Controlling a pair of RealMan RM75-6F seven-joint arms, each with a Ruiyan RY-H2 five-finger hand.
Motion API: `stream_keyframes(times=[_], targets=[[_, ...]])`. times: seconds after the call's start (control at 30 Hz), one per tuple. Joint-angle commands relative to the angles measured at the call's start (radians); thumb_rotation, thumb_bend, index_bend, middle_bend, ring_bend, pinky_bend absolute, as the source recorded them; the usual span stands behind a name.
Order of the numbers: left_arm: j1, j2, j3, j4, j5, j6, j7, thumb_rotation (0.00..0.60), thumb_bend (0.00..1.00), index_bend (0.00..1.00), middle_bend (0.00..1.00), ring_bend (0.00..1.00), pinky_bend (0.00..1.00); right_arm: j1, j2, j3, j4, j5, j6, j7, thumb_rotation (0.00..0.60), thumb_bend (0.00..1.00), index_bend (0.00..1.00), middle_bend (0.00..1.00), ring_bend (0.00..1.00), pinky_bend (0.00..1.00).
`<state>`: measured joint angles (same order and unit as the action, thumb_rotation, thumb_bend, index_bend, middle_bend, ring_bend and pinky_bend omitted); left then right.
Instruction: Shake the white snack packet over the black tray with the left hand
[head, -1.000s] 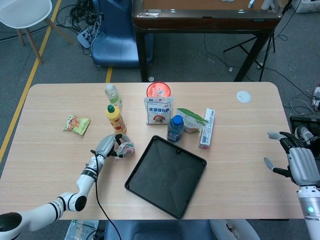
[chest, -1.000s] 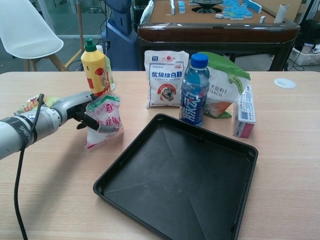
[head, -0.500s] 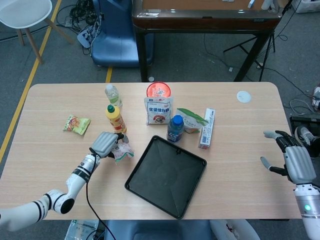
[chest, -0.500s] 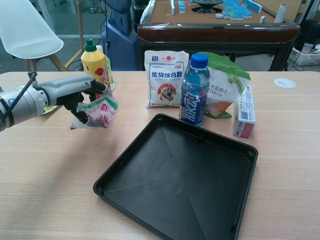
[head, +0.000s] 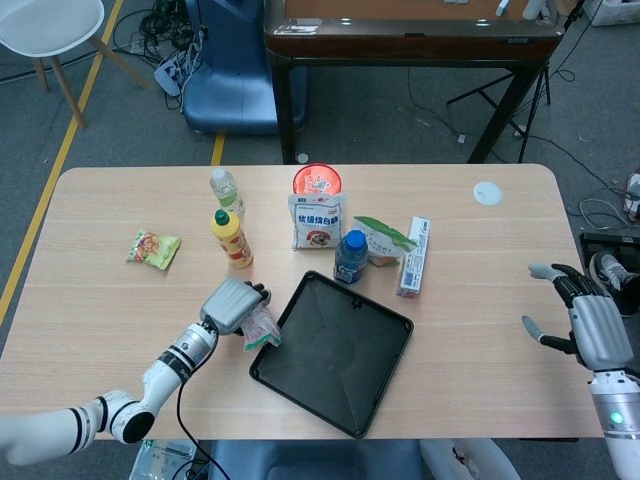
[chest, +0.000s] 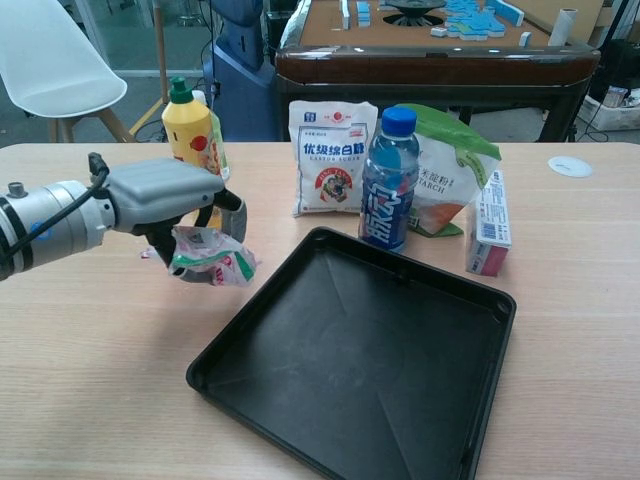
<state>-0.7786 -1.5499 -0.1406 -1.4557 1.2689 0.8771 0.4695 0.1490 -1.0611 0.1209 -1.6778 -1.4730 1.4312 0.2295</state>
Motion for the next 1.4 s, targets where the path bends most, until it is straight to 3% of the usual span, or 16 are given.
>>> stream_keyframes(times=[0.03, 0.4, 0.67, 1.4], targets=[[-0.02, -0.043, 0.023, -0.011, -0.014, 0.055, 0.157, 0.6, 0.27, 0.41, 0.58, 0.57, 0.84, -0.002, -0.001, -0.001, 0.003, -0.002, 0.003, 0.005, 0.6, 0.26, 0.23, 0.29, 0.16, 0.2], [-0.021, -0.157, 0.063, 0.025, -0.025, 0.175, 0.47, 0.6, 0.27, 0.41, 0.58, 0.57, 0.84, -0.007, -0.003, -0.003, 0.018, -0.001, 0.008, 0.023, 0.6, 0.26, 0.23, 0.29, 0.16, 0.2], [-0.014, -0.22, 0.081, 0.063, -0.006, 0.236, 0.595, 0.6, 0.27, 0.4, 0.58, 0.57, 0.84, -0.01, -0.002, -0.004, 0.029, -0.001, 0.009, 0.036, 0.6, 0.26, 0.23, 0.29, 0.16, 0.2], [0.027, -0.324, 0.121, 0.226, 0.141, 0.353, 0.706, 0.6, 0.27, 0.37, 0.56, 0.56, 0.84, -0.022, 0.006, -0.007, 0.033, -0.004, 0.023, 0.049, 0.6, 0.26, 0.23, 0.29, 0.16, 0.2]])
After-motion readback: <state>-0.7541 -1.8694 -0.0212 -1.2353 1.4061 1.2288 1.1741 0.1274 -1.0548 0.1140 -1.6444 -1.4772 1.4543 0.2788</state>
